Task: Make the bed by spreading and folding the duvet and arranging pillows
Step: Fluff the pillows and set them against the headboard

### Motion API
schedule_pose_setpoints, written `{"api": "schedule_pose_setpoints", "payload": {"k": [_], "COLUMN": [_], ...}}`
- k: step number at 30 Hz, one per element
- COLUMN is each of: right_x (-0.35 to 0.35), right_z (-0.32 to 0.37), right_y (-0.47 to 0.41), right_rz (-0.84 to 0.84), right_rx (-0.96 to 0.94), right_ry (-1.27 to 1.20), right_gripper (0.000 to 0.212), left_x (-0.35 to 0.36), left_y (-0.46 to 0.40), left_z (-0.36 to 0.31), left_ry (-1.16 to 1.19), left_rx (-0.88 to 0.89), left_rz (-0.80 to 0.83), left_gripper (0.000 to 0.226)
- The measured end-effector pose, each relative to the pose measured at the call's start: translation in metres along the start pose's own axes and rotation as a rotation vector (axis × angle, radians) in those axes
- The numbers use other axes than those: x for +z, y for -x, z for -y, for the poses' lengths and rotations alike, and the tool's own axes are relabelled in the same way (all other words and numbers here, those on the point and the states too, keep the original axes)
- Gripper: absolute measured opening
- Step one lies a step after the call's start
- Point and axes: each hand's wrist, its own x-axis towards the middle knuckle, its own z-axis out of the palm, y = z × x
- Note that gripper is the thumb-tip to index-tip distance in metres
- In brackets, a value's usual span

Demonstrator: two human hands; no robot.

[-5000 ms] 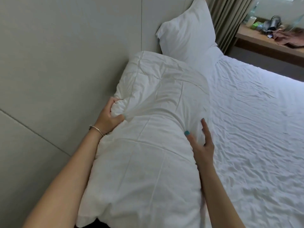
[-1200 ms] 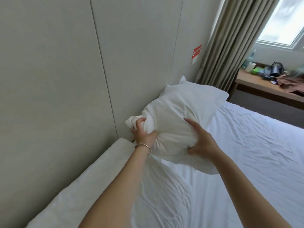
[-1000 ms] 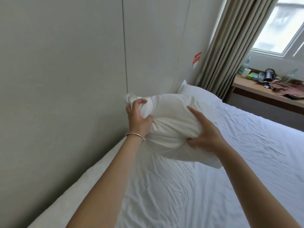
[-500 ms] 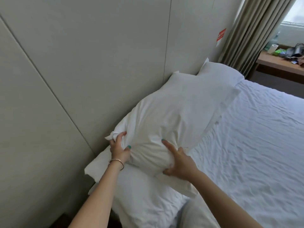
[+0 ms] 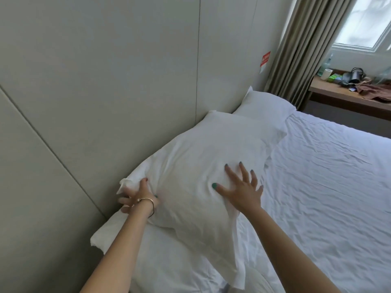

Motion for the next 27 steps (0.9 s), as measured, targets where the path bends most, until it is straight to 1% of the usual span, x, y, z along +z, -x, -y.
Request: {"api": "schedule_pose_setpoints", "payload": {"k": [1,2,3,4,5,6,7,8,9,10,12,13,14,15,16,18,19,20,23,24,25,26,27], "right_x": [0.007,0.014,0.022,0.027,0.03,0.031,0.03,0.029,0.026,0.022,0.012,0.007,0.001,-0.006,-0.012,-0.021,-0.025,-0.025,-0.019,-0.016,-0.012,-0.01,-0.01], "right_z": [-0.001,-0.004,-0.009,-0.013,-0.016,-0.019,-0.022,-0.025,-0.028,-0.031,-0.036,-0.037,-0.037,-0.035,-0.034,-0.032,-0.032,-0.033,-0.037,-0.039,-0.042,-0.045,-0.048], "right_y": [-0.005,-0.008,-0.011,-0.012,-0.012,-0.014,-0.017,-0.022,-0.026,-0.033,-0.056,-0.071,-0.089,-0.107,-0.124,-0.154,-0.165,-0.172,-0.181,-0.182,-0.183,-0.183,-0.184], "right_rz": [0.055,0.093,0.105,0.106,0.097,0.087,0.076,0.069,0.057,0.039,-0.028,-0.073,-0.119,-0.152,-0.167,-0.16,-0.141,-0.114,0.01,0.042,0.063,0.07,0.073], "right_rx": [-0.038,-0.052,-0.053,-0.053,-0.059,-0.072,-0.086,-0.091,-0.09,-0.079,-0.022,0.037,0.122,0.228,0.335,0.534,0.591,0.62,0.62,0.602,0.578,0.551,0.533], "right_ry": [0.042,0.046,0.029,0.005,-0.012,-0.024,-0.037,-0.071,-0.142,-0.242,-0.499,-0.612,-0.682,-0.72,-0.751,-0.813,-0.833,-0.851,-0.843,-0.865,-0.885,-0.892,-0.886], "right_gripper": [0.082,0.081,0.08,0.079,0.079,0.078,0.076,0.073,0.068,0.058,0.026,0.015,0.011,0.015,0.034,0.085,0.101,0.11,0.12,0.122,0.123,0.124,0.125], "left_x": [-0.007,-0.014,-0.019,-0.021,-0.02,-0.014,-0.003,0.015,0.034,0.054,0.085,0.094,0.1,0.103,0.103,0.104,0.103,0.1,0.082,0.074,0.066,0.061,0.059], "left_y": [0.002,0.003,0.003,0.002,0.0,-0.004,-0.009,-0.018,-0.028,-0.038,-0.054,-0.059,-0.061,-0.062,-0.062,-0.059,-0.058,-0.058,-0.088,-0.104,-0.121,-0.136,-0.146], "left_z": [-0.012,-0.027,-0.048,-0.073,-0.102,-0.13,-0.152,-0.167,-0.175,-0.177,-0.172,-0.171,-0.172,-0.174,-0.175,-0.171,-0.167,-0.166,-0.188,-0.2,-0.211,-0.22,-0.226], "left_ry": [-0.129,-0.217,-0.254,-0.246,-0.22,-0.196,-0.203,-0.248,-0.318,-0.38,-0.412,-0.4,-0.388,-0.383,-0.384,-0.391,-0.39,-0.385,-0.39,-0.411,-0.409,-0.334,-0.197], "left_rx": [0.011,0.076,0.189,0.337,0.499,0.645,0.743,0.792,0.798,0.777,0.731,0.729,0.737,0.748,0.752,0.744,0.744,0.74,0.68,0.642,0.584,0.513,0.422], "left_rz": [-0.06,-0.158,-0.248,-0.29,-0.266,-0.186,-0.091,-0.019,0.015,0.021,-0.027,-0.058,-0.081,-0.098,-0.101,-0.091,-0.094,-0.087,-0.041,-0.023,0.031,0.112,0.206], "left_gripper": [0.066,0.066,0.062,0.057,0.052,0.05,0.05,0.052,0.055,0.057,0.059,0.058,0.058,0.058,0.058,0.065,0.07,0.074,0.07,0.068,0.071,0.077,0.084]}}
